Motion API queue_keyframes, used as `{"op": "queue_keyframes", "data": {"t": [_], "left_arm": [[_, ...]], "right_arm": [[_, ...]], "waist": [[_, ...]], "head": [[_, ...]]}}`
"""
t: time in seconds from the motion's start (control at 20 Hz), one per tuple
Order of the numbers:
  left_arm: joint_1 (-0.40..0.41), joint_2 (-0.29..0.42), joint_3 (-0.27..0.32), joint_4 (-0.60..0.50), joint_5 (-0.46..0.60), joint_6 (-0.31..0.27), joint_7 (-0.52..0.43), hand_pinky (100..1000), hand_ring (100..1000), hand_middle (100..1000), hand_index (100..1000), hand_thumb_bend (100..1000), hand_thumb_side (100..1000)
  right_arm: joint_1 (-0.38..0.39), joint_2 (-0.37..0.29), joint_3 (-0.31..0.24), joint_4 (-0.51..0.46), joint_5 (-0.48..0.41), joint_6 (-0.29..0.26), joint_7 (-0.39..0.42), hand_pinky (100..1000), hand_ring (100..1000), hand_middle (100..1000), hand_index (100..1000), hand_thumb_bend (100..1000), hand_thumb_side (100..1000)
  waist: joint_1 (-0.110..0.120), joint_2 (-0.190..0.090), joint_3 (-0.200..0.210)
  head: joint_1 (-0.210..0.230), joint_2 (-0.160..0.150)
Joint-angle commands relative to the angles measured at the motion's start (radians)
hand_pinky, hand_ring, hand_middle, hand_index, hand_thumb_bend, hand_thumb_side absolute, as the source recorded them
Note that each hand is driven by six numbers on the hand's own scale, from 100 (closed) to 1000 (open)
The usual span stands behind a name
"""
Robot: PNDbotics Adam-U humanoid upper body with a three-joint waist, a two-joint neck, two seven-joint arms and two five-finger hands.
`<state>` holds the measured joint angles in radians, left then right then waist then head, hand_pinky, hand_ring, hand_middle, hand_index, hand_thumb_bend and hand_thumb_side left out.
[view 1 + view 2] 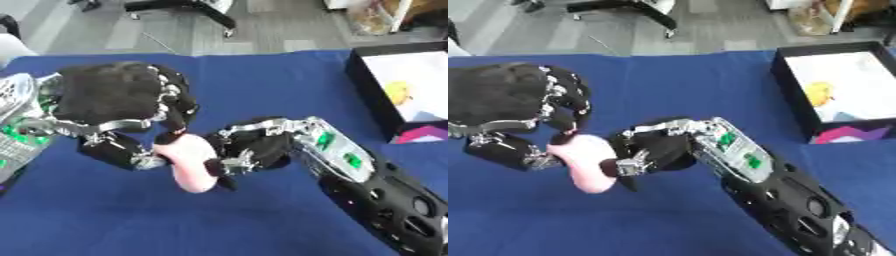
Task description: Pick up the objects with one hand, pass them to the other hand, and then place them into the box on the other side of the table.
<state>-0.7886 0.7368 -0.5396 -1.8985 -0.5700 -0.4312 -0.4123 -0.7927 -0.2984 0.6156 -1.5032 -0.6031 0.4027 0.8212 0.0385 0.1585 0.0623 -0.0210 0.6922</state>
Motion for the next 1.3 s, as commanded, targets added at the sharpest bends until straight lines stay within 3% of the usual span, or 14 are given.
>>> {"op": "queue_keyframes", "data": {"t": [0.05,0.95,1.05,1.3], "left_arm": [[-0.017,0.013,0.028,-0.001,-0.008,-0.002,0.002,750,526,460,581,100,100],[-0.022,0.008,0.033,-0.008,-0.003,0.002,0.009,752,536,475,607,120,100],[-0.024,0.007,0.035,-0.013,0.000,0.004,0.010,754,546,495,636,199,118],[-0.028,0.006,0.039,-0.025,0.002,-0.001,0.013,766,574,536,685,423,354]], "right_arm": [[-0.020,-0.003,-0.007,-0.008,-0.001,0.079,0.086,1000,331,168,100,100,206],[-0.028,0.001,-0.008,-0.017,-0.013,0.071,0.086,1000,333,172,100,100,207],[-0.029,0.001,-0.009,-0.017,-0.014,0.072,0.086,1000,333,174,100,100,207],[-0.029,0.001,-0.010,-0.015,-0.020,0.079,0.086,1000,338,181,100,100,208]], "waist": [[0.000,-0.019,0.000],[0.000,-0.019,-0.002],[0.000,-0.019,-0.002],[0.000,-0.019,-0.003]], "head": [[0.001,-0.008],[0.001,-0.011],[-0.001,-0.011],[-0.003,-0.009]]}}
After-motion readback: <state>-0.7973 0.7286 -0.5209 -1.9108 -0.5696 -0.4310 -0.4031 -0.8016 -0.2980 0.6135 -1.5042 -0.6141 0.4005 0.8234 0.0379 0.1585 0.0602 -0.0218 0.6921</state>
